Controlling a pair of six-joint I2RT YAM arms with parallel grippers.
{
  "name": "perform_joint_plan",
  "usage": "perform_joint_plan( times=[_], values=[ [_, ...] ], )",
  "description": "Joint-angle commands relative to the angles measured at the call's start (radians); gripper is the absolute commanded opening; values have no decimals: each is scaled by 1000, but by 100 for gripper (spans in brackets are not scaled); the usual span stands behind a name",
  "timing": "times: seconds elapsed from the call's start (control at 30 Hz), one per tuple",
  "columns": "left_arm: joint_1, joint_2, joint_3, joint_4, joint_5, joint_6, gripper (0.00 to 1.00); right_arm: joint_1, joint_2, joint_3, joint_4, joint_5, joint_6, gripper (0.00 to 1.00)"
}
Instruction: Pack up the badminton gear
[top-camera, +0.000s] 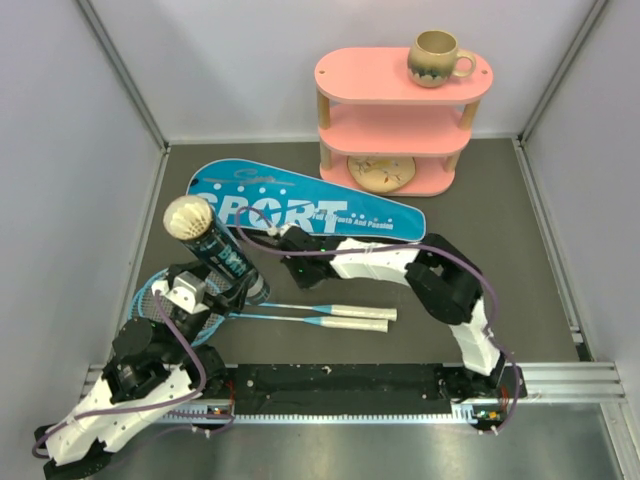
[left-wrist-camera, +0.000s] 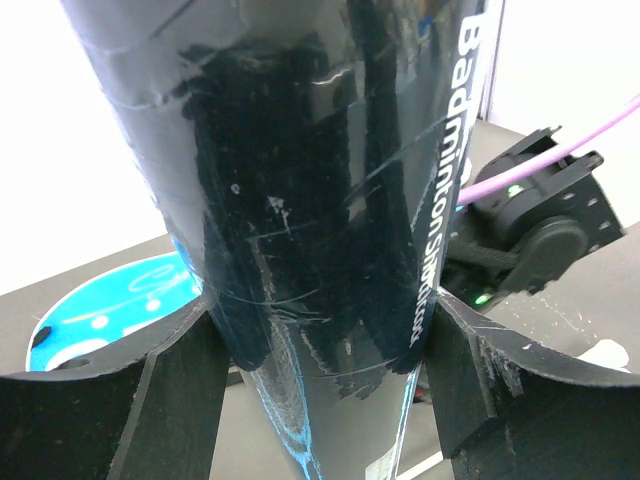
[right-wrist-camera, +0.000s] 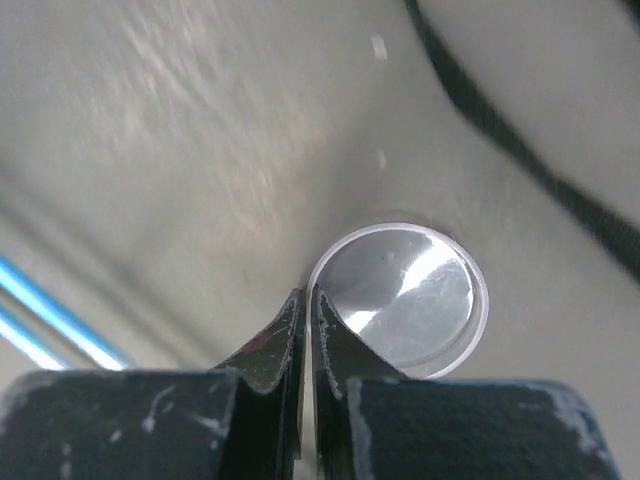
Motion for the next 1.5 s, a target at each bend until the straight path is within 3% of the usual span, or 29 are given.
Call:
perform_joint_plan(
  times=[0.0, 0.13, 0.27, 0.47, 0.6, 0.77, 0.97, 1.13, 1.47],
  values=[
    [-4, 59, 1, 86, 15, 16, 0, -72, -289, -179, 94, -140, 108, 0],
    [-5, 163, 19, 79, 37, 34, 0, -184, -568, -441, 266, -346, 203, 0],
    [-5, 257, 48, 89, 90, 40, 0, -331, -823, -606, 314, -458, 263, 0],
    [-4, 476, 205, 4, 187, 146, 0, -569, -1216, -691, 147, -588, 265, 0],
    [-4, 606, 208, -6, 176, 258, 0, -601, -1330, -573, -33, -608, 194, 0],
    [-4, 643, 121, 68, 219, 316, 0, -601, -1373, -426, -152, -696, 188, 0],
    [-4, 651, 85, 82, 226, 333, 0, -586, -1313, -260, -291, -806, 160, 0],
    [-5, 657, 73, 68, 252, 332, 0, -471, -1238, -182, -340, -754, 154, 0],
    [-5, 663, 70, 66, 264, 330, 0, -359, -1100, -99, -338, -647, 169, 0]
  ],
)
